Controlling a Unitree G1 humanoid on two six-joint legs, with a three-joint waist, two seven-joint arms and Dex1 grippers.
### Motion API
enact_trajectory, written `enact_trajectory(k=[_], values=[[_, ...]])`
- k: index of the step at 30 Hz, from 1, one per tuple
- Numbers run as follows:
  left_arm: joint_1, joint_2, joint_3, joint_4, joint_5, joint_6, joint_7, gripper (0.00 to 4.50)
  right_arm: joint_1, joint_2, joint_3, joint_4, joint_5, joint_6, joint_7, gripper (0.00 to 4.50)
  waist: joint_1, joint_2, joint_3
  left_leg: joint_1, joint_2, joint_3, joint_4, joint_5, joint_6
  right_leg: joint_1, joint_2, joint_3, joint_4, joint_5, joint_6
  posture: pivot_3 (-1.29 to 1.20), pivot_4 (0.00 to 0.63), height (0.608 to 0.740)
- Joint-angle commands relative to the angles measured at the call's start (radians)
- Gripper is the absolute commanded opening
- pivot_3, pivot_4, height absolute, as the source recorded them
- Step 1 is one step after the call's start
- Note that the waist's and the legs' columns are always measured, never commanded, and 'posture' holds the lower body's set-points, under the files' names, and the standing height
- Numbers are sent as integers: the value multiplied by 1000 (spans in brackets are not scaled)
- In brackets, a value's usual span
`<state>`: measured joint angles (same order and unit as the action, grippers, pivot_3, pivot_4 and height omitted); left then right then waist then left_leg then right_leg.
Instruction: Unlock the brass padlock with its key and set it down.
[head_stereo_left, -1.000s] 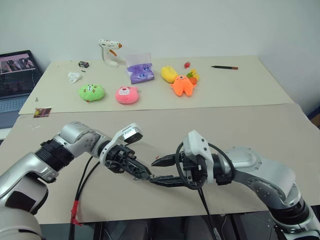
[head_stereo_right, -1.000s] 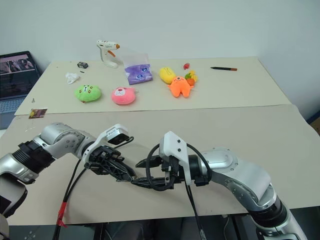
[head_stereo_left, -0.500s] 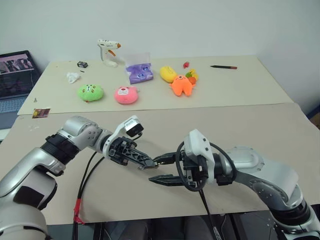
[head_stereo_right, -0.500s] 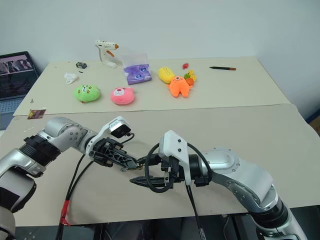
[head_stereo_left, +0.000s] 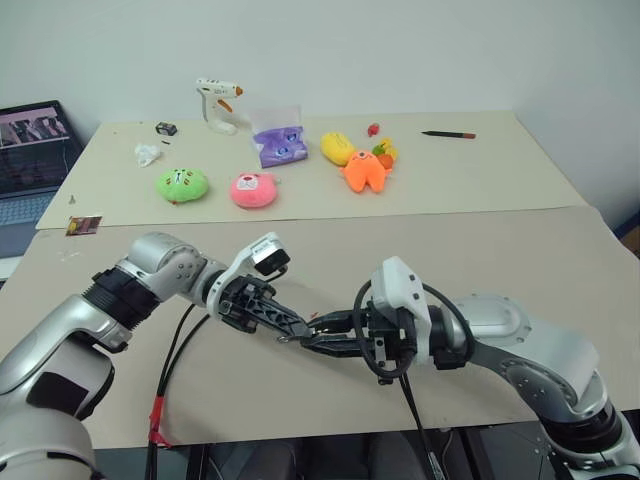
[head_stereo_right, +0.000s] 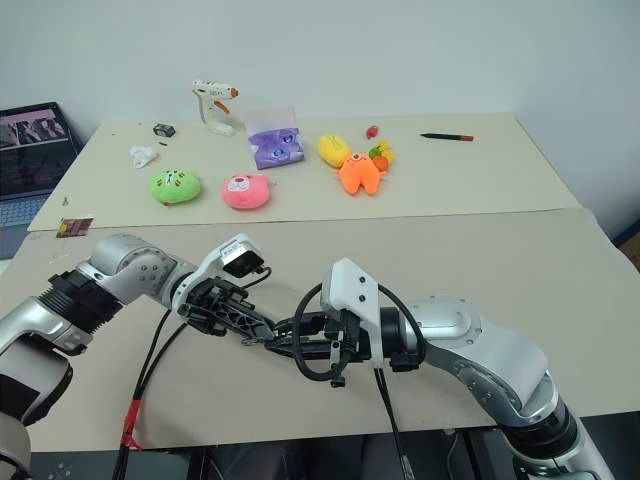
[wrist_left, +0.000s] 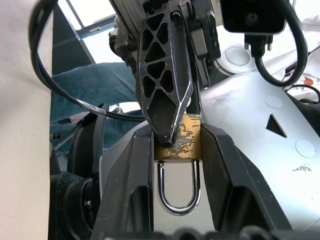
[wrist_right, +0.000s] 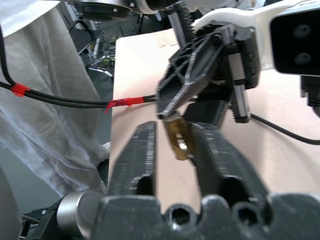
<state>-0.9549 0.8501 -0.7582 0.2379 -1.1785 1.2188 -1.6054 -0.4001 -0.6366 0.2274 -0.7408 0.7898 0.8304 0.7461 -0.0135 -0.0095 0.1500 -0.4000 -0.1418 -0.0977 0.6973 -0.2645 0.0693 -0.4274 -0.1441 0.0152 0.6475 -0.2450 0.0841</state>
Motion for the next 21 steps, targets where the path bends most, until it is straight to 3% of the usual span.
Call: enact_trajectory(k=[1,8,9,12,16,21], values=[[-11,10,31,2,-19,-8,-9,817,8,4,2,-34,29,-1,16,175,0,0,0,0,0,0,0,0,0,0,0,0,0,0,0,0,150,740],[-3,5,46,4,9,-53,-9,817,-3,6,1,-33,35,5,17,174,0,0,0,0,0,0,0,0,0,0,0,0,0,0,0,0,150,740],[-1,6,48,3,12,-65,-9,1820,-4,5,2,-32,33,4,18,174,0,0,0,0,0,0,0,0,0,0,0,0,0,0,0,0,150,740],[4,15,57,1,-2,-65,-9,2764,-4,3,3,-29,28,0,23,154,0,0,0,0,0,0,0,0,0,0,0,0,0,0,0,0,150,740],[19,30,58,14,58,-116,-9,4340,5,-2,5,-27,22,-6,33,154,0,0,0,0,0,0,0,0,0,0,0,0,0,0,0,0,150,740],[74,66,49,59,171,-258,-9,4489,13,-8,5,-21,8,-10,39,154,-1,0,0,0,0,0,-1,0,0,1,0,0,0,0,0,0,150,740]])
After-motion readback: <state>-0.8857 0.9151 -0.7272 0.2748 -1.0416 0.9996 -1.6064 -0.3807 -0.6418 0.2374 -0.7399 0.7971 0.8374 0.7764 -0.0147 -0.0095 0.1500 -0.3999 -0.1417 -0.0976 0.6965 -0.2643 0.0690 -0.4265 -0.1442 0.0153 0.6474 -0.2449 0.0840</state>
